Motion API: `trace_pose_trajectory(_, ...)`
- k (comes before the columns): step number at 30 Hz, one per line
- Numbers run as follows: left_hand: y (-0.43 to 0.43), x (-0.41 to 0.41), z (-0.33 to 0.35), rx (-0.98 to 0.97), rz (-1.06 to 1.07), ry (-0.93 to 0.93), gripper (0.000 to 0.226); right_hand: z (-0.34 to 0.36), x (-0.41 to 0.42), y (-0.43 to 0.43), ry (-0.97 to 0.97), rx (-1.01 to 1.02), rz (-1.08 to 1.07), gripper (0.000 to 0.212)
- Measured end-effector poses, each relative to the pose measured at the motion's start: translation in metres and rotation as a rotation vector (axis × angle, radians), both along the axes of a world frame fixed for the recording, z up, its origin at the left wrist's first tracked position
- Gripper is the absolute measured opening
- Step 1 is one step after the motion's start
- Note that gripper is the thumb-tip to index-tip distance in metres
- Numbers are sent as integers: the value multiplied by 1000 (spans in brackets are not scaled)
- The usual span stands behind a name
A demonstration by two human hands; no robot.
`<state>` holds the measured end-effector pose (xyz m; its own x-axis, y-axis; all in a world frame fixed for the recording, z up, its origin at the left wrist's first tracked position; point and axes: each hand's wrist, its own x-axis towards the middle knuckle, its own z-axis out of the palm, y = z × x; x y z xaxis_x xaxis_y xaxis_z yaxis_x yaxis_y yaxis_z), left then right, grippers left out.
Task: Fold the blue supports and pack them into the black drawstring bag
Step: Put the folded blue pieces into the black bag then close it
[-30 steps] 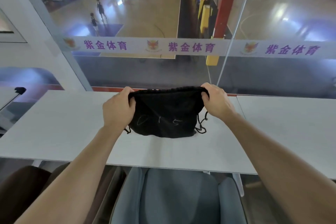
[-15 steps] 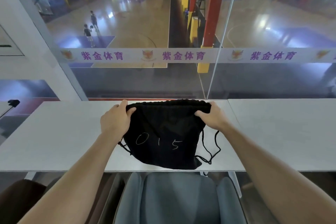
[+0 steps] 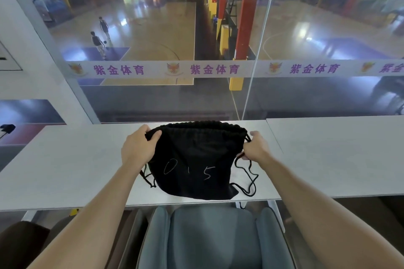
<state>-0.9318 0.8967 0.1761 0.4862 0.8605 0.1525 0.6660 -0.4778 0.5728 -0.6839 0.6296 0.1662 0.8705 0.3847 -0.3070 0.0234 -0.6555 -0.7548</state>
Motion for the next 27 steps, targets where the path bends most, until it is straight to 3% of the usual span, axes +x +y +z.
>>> trace_pose_trajectory(3,4,-4,0,63,-43,50,37,-4,0,-7,138,143,-70,49)
trace_pose_trajectory(9,25,-43,-1,290,-188,350,59,39,12,-20,-121,-28,6,27)
trace_pose_trajectory(13,26,-61,16,246,-135,609,98,59,17,-16,-14,23,112,48)
trace_pose_trajectory(15,27,-63,28,292,-145,688,106,59,27,-20,-80,97,86,56)
trace_pose_trajectory(21,47,-74,41,316,-181,501,99,57,57,-46,-323,113,-78,53)
trace_pose_trajectory(25,61,-82,38,358,-151,407,88,49,80,-71,-335,79,-227,53)
trace_pose_trajectory(27,61,-81,40,281,-128,361,78,44,83,-80,-320,42,-279,50)
